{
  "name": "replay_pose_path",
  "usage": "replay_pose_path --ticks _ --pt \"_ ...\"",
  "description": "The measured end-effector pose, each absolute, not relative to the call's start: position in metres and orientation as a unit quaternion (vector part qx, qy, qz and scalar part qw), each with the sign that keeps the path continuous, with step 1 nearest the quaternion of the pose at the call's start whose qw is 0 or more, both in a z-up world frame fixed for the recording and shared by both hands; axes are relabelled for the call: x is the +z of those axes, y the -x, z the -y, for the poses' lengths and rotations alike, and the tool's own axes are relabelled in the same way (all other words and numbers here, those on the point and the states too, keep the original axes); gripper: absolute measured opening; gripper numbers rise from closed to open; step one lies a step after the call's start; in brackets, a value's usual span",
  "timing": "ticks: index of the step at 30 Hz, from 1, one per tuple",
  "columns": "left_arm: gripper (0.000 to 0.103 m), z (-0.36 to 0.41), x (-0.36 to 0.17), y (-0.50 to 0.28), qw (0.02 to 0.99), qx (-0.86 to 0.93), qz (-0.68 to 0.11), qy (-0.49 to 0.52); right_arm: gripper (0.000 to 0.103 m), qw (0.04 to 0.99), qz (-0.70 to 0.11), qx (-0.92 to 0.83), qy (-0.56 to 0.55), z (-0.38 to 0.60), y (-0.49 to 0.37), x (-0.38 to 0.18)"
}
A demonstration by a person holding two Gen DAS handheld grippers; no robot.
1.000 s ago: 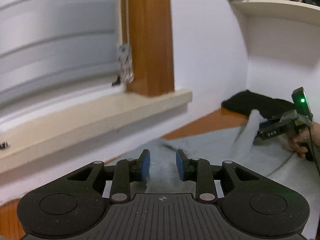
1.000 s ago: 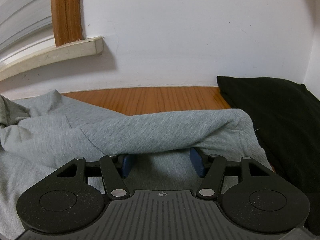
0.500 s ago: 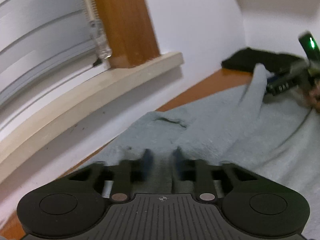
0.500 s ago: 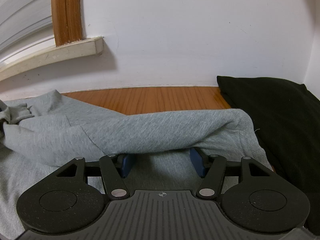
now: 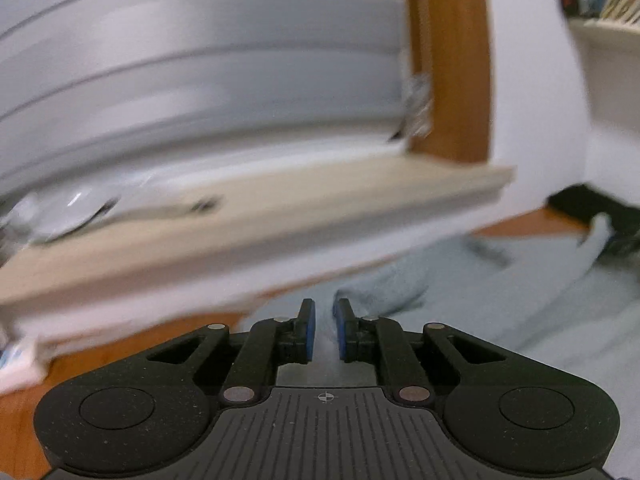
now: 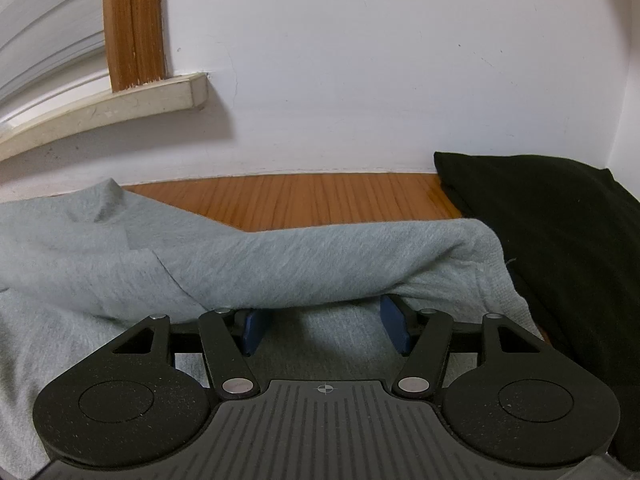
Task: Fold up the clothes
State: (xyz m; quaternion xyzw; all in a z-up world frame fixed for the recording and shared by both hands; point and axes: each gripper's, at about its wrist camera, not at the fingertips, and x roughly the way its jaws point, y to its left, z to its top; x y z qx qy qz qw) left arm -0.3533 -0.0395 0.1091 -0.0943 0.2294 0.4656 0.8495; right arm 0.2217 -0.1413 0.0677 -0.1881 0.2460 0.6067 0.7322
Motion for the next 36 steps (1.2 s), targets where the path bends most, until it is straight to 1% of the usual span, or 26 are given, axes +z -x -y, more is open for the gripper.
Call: replay_pose_path --ticks 2,3,6,9,10,11,15,16,17,19,22,25,26,27,28,29,30,31,34,36 --pt "0.019 0.040 0.103 0.368 0.843 0.475 -0.225 0.114 0.060 0.732 -0.246 0.607 0.188 0.141 -0.222 0.068" --pt "0.020 0.040 0.102 0.372 0.841 0.478 -0.222 0.121 0.060 0.732 -0.246 0.607 0.188 0.141 -0.222 0.068" --pt "0.028 0.039 0.106 0.372 0.843 0.478 -0.212 0.123 0.060 0.732 -0.246 0.607 0.189 0.142 -0.222 0.067" --pt "0.041 0.041 0.119 0.363 0.854 0.468 -0.201 0.105 0.060 0.733 -0.245 0.606 0.189 0.141 -0.222 0.067" --pt "0.048 0.042 0.123 0.358 0.857 0.465 -0.200 0.097 0.060 0.733 -0.245 0.606 0.189 0.141 -0.222 0.067" --pt "0.053 0.044 0.126 0.353 0.860 0.461 -0.201 0.089 0.060 0.733 -0.245 0.606 0.189 0.142 -0.222 0.067" --pt "0.054 0.057 0.131 0.323 0.868 0.440 -0.228 0.043 0.060 0.733 -0.246 0.606 0.189 0.142 -0.222 0.068" --pt "0.058 0.060 0.130 0.318 0.871 0.430 -0.236 0.037 0.060 0.733 -0.246 0.606 0.189 0.141 -0.222 0.068" --pt "0.064 0.063 0.129 0.313 0.873 0.420 -0.244 0.035 0.060 0.733 -0.246 0.605 0.190 0.141 -0.223 0.068" --pt "0.070 0.064 0.124 0.303 0.876 0.403 -0.265 0.024 0.060 0.733 -0.246 0.605 0.190 0.141 -0.223 0.069" --pt "0.070 0.063 0.116 0.286 0.873 0.384 -0.301 0.003 0.060 0.733 -0.246 0.605 0.191 0.141 -0.223 0.069" --pt "0.068 0.051 0.108 0.277 0.865 0.374 -0.335 -0.011 0.060 0.733 -0.247 0.605 0.191 0.141 -0.224 0.069" --pt "0.060 0.046 0.106 0.275 0.860 0.375 -0.345 -0.015 0.060 0.733 -0.247 0.605 0.191 0.141 -0.224 0.069" --pt "0.056 0.042 0.104 0.275 0.856 0.376 -0.354 -0.020 0.061 0.732 -0.247 0.605 0.191 0.141 -0.224 0.069" --pt "0.044 0.038 0.103 0.276 0.852 0.377 -0.362 -0.023 0.061 0.732 -0.247 0.605 0.191 0.141 -0.224 0.069" --pt "0.030 0.034 0.103 0.278 0.851 0.377 -0.365 -0.019 0.061 0.732 -0.247 0.605 0.191 0.141 -0.224 0.069" --pt "0.028 0.029 0.105 0.282 0.852 0.375 -0.365 -0.010 0.061 0.732 -0.247 0.605 0.191 0.141 -0.224 0.069" --pt "0.020 0.026 0.108 0.287 0.854 0.377 -0.357 -0.002 0.061 0.732 -0.247 0.605 0.191 0.141 -0.225 0.069" --pt "0.016 0.025 0.122 0.309 0.861 0.401 -0.313 0.013 0.061 0.732 -0.247 0.606 0.191 0.141 -0.224 0.068" --pt "0.016 0.027 0.134 0.329 0.858 0.437 -0.269 0.026 0.061 0.732 -0.247 0.606 0.191 0.141 -0.224 0.068"
